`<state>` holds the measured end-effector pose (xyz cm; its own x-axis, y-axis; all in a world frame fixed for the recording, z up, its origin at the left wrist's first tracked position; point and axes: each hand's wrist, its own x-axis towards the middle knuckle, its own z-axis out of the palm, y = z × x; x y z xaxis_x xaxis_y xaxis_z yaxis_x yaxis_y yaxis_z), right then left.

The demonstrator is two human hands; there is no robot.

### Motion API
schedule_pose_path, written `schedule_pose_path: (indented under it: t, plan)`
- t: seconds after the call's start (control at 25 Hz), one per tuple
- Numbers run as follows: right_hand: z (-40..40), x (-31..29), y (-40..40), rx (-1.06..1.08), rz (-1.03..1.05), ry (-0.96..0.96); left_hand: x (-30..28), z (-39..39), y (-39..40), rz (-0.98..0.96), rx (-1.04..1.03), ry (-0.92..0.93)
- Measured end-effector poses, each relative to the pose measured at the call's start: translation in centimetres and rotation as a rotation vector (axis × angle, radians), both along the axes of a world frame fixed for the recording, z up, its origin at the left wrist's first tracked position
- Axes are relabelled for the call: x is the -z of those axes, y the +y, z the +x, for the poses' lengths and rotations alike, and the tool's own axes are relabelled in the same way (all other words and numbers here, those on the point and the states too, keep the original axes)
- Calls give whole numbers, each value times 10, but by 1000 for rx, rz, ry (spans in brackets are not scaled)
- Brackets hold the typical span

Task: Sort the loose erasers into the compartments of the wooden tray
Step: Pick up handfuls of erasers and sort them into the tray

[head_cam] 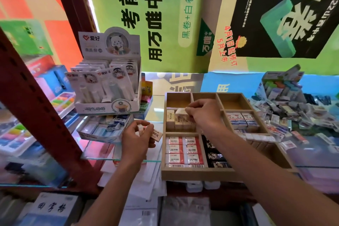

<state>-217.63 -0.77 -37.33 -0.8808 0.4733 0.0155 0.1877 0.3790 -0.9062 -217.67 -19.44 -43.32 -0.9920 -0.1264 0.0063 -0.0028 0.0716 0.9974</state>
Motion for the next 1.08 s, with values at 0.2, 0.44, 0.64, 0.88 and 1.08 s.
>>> schedule_pose_path:
  t: [0.2,0.44,0.64,0.88,1.08]
  plan:
    - [2,3,-10,-313,679,-88,-1,1,0,-6,2,-6]
    - [1,-2,-6,-415,969,-61,1,0,-1,-7,-1,-14]
    - [5,6,0,-337,912,-46,-5,5,-3,30,2,-48]
    - [41,-18,-16,-650,199,27,-33,30,0,269,133,1]
    - [39,-25,-2,-371,-197,-30,-61,23,28,291,139,18]
